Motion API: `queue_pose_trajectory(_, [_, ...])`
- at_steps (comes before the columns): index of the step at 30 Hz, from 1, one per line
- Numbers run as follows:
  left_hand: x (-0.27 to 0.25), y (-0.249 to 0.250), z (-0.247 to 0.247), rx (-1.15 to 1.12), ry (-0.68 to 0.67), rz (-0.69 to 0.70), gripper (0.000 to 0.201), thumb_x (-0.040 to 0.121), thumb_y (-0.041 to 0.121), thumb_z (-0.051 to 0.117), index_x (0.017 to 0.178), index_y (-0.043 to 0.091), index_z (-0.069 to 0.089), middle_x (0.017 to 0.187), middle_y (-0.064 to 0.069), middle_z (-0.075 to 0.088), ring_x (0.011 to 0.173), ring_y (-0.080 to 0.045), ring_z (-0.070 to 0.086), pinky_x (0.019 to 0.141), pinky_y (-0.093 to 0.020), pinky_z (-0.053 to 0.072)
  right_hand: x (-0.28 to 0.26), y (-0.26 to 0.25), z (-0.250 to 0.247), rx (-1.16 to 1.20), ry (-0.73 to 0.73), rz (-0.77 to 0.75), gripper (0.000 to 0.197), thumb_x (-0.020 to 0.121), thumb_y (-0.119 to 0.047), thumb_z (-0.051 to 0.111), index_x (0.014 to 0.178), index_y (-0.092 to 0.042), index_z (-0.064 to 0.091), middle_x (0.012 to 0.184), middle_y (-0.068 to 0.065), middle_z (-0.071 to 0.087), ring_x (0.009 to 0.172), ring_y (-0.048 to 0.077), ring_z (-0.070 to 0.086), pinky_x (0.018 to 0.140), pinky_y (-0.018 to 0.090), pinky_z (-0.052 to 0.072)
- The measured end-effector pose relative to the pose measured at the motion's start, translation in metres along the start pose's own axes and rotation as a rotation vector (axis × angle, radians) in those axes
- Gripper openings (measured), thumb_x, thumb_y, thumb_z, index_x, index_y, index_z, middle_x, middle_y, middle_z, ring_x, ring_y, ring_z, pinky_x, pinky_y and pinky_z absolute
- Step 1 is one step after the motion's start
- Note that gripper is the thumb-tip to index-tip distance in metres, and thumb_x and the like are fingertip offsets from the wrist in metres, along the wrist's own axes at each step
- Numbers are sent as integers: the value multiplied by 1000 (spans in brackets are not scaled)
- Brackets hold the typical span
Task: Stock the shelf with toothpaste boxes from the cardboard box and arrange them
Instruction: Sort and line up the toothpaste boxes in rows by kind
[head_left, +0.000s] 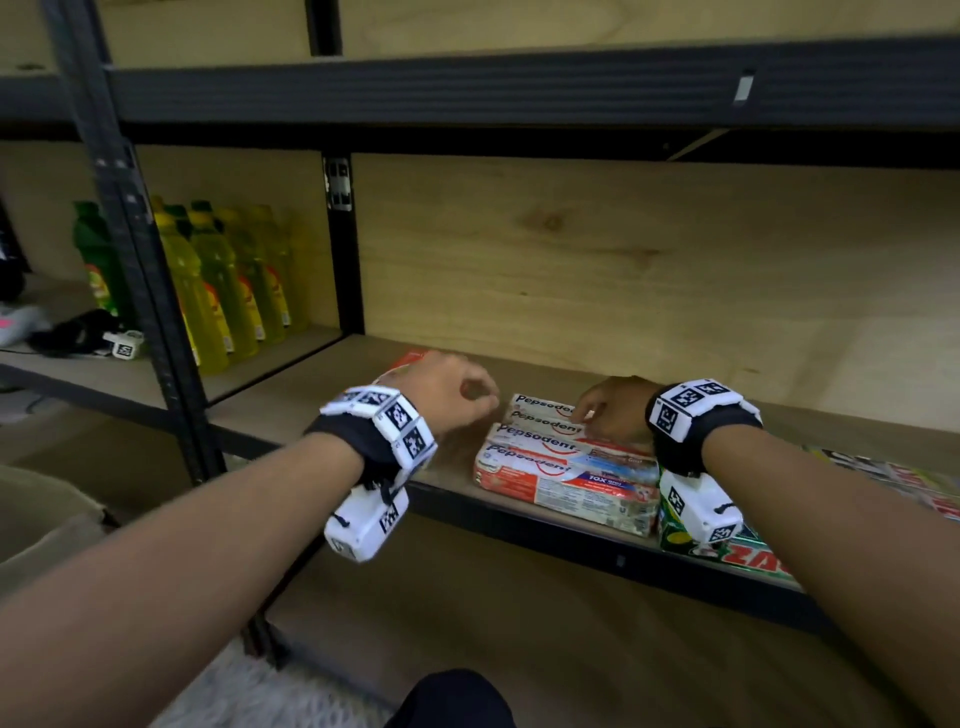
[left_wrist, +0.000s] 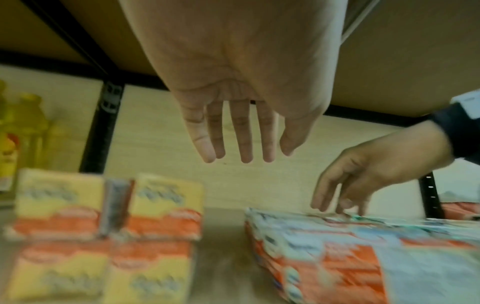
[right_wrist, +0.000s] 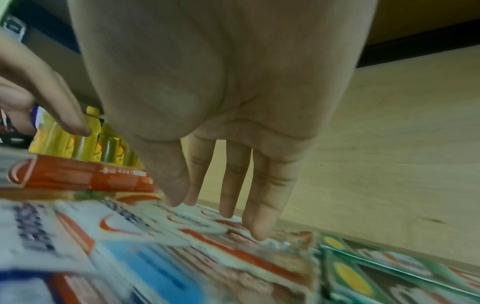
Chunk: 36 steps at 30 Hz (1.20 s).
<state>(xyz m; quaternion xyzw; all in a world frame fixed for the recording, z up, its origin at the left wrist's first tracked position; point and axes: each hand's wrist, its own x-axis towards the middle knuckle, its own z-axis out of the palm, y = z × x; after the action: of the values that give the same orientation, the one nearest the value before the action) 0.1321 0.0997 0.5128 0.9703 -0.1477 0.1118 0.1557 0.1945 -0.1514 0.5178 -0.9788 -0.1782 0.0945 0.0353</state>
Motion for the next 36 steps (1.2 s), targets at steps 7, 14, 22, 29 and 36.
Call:
queue_pose_trajectory(7, [5, -58, -52, 83, 52, -201, 23, 89, 36, 63, 108, 27, 73, 108, 7, 71, 94, -9, 61, 80, -20, 47, 1, -76, -16, 160, 38, -45, 27, 96, -31, 59, 120, -24, 68, 116, -4, 65, 98, 23, 69, 88, 35, 58])
queue_pose_trajectory(14, [13, -96, -42, 110, -158, -387, 55, 89, 50, 64, 137, 28, 54, 135, 2, 59, 117, -19, 57, 84, -22, 40, 41, -141, 3, 391, 1, 10, 49, 86, -58, 62, 122, -25, 62, 123, 1, 63, 106, 24, 64, 95, 40, 53])
queue_pose_trajectory(22, [21, -123, -23, -246, -231, -550, 68, 75, 35, 83, 136, 28, 53, 127, -5, 59, 107, -27, 63, 78, -42, 60, 69, -172, 17, 599, -16, 75, 65, 83, -57, 70, 135, -21, 56, 136, 5, 59, 118, 28, 60, 102, 41, 50])
queue_pose_trajectory(29, [13, -137, -28, -533, -213, -603, 65, 72, 29, 86, 131, 26, 59, 104, -3, 69, 86, -22, 72, 67, -39, 62, 70, -174, 19, 961, -130, 164, 27, 89, -21, 73, 112, -12, 60, 88, 5, 68, 71, 17, 64, 54, 29, 53])
queue_pose_trajectory(36, [0, -144, -34, -596, -141, -631, 53, 77, 20, 82, 126, 22, 63, 91, -1, 66, 74, -15, 66, 52, -28, 57, 71, -169, 9, 1007, -259, 170, 12, 97, -5, 60, 85, -8, 58, 82, 9, 64, 69, 22, 64, 52, 31, 58])
